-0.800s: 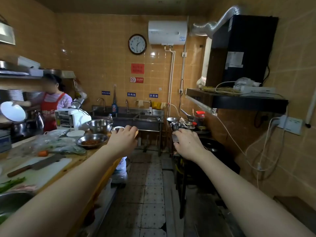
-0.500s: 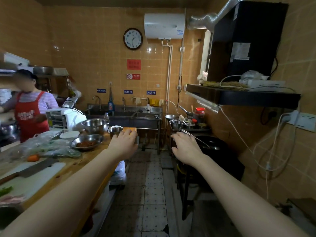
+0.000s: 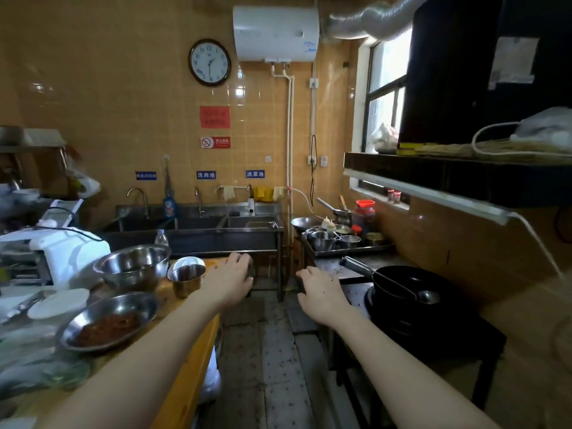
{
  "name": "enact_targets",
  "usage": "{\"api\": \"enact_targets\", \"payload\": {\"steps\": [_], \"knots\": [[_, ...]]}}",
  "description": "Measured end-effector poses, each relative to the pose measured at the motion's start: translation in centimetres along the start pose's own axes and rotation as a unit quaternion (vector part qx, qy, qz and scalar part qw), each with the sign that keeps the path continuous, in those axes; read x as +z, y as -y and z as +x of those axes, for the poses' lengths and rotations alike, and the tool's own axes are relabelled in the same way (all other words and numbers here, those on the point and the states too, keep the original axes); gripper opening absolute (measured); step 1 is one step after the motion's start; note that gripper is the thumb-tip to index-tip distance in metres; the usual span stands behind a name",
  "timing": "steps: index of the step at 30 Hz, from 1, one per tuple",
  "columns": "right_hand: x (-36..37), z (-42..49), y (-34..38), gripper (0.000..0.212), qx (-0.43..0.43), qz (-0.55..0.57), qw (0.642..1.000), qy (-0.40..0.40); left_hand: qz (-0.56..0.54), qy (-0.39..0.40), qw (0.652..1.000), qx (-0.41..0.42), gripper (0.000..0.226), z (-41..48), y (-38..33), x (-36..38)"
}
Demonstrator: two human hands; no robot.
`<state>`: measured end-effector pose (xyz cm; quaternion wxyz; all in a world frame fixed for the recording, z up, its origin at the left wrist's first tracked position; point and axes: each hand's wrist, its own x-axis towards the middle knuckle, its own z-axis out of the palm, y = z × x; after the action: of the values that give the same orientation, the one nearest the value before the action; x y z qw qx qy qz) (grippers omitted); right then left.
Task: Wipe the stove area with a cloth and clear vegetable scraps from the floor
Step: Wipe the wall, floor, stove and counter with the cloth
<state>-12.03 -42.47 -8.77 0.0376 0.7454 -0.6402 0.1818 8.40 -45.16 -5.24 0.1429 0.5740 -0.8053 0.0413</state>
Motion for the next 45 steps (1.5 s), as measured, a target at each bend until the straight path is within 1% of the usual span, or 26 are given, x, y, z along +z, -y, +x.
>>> {"api": "enact_targets", "payload": {"steps": [5,10,13,18,21,24,26,30,32,36,41,45], "knots": [[3.0,8.6,0.0,0.047,0.008,-0.03,1.0,0.005,0.002,0.002,1.0,0.013,0.04,8.0,4.6,2.1],[4.6,14.3,-1.4,0.046,0.017,-0.063,0.998,0.022,0.006,0.023,1.0,0.012,0.041,13.4,6.6,4.6],[5.6,17.6,-2.9,0.049,0.017,-0.06,0.998,0.022,0.028,0.026,0.999,0.014,0.039,16.9,7.6,6.0],[7.9,24.5,-6.7,0.048,0.009,-0.061,0.998,0.025,0.032,0.029,0.999,0.006,0.041,23.7,8.1,8.7],[9.0,29.7,-9.8,0.048,-0.001,-0.033,0.999,0.019,0.044,0.026,0.999,-0.003,0.041,29.0,7.9,10.2],[10.0,34.4,-13.1,0.051,0.0,-0.006,1.0,0.031,0.049,0.04,0.998,-0.008,0.042,34.4,7.6,11.5],[10.8,37.4,-15.1,0.052,0.007,-0.009,0.999,0.046,0.049,0.045,0.998,-0.016,0.042,38.1,7.6,12.4],[13.0,43.4,-18.2,0.051,0.01,0.01,1.0,0.026,0.036,0.036,0.998,-0.022,0.04,44.7,8.1,14.7],[14.6,46.1,-19.1,0.052,-0.003,0.016,0.999,0.034,0.036,0.041,0.998,-0.021,0.04,47.4,8.8,16.2],[17.7,52.9,-20.5,0.053,-0.028,0.002,0.997,0.066,0.039,0.046,0.998,-0.029,0.04,53.5,11.2,18.7],[21.0,62.7,-21.8,0.053,-0.023,-0.001,0.998,0.061,0.04,0.046,0.998,-0.03,0.036,62.6,15.5,21.7],[23.8,71.4,-22.6,0.057,-0.019,-0.028,0.998,0.049,0.055,0.027,0.998,-0.035,0.04,70.9,20.2,23.7]]}}
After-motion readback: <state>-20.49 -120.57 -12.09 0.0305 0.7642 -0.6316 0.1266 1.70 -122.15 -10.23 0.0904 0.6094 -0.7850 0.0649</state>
